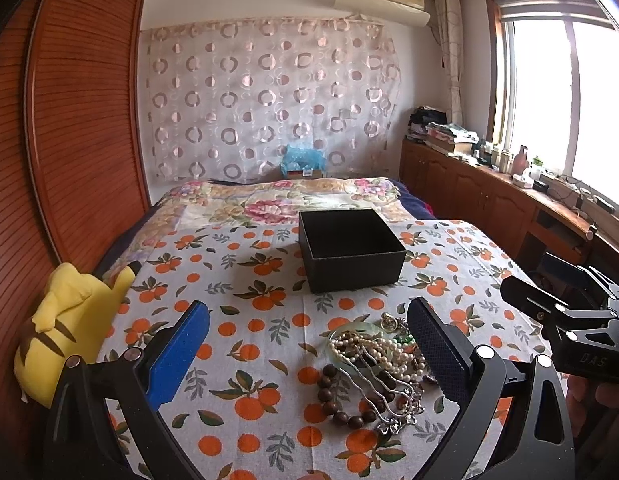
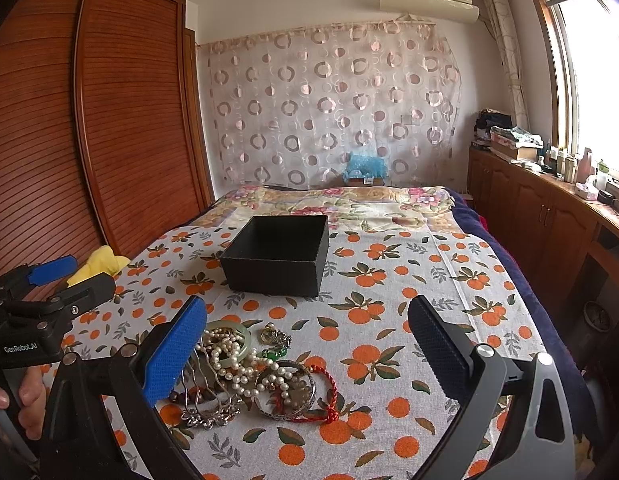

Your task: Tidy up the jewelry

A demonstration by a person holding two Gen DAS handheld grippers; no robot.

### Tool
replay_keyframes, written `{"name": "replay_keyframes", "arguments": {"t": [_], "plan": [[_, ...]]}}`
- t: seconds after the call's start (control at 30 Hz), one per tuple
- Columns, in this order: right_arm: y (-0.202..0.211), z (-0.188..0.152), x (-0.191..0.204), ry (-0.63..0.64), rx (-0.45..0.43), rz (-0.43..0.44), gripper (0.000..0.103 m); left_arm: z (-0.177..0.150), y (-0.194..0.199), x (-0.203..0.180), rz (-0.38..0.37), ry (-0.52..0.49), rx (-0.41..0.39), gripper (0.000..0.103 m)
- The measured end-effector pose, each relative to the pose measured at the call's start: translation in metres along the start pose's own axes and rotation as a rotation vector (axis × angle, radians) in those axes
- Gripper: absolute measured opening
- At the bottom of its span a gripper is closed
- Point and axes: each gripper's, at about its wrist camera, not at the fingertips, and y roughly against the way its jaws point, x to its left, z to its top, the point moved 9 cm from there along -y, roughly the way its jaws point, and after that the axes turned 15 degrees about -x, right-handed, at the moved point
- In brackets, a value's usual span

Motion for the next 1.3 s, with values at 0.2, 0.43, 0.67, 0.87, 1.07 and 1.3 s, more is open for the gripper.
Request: {"name": "replay_keyframes", "arguments": {"t": [0.2, 0.43, 0.67, 0.87, 1.07, 1.3], "plan": [[0.000, 0.000, 0.000, 0.000, 0.000, 0.001, 0.101, 0.004, -0.004, -0.005, 0.001, -0.001, 0.002, 0.096], [0.001, 0.000, 0.001, -0.001, -0.001, 0.000, 0.101, 0.001, 0.000, -0.001, 0.000, 0.001, -0.003, 0.096], [0.001, -0.001, 0.001, -0.001, -0.001, 0.002, 0.101, 0.000, 0.001, -0.001, -0.002, 0.002, -0.005, 0.096], [0.001, -0.001, 0.000, 0.000, -0.002, 0.002, 0.101, 0.000, 0.002, -0.001, -0.002, 0.002, -0.006, 0.096], [0.001, -0.002, -0.003, -0.002, -0.003, 0.002, 0.101, 0.000, 0.001, -0.005, -0.005, 0.000, -0.009, 0.096], [0.000, 0.002, 0.001, 0.000, -0.006, 0.003, 0.101, 0.000, 0.002, -0.011, -0.008, -0.002, -0.007, 0.096]]}}
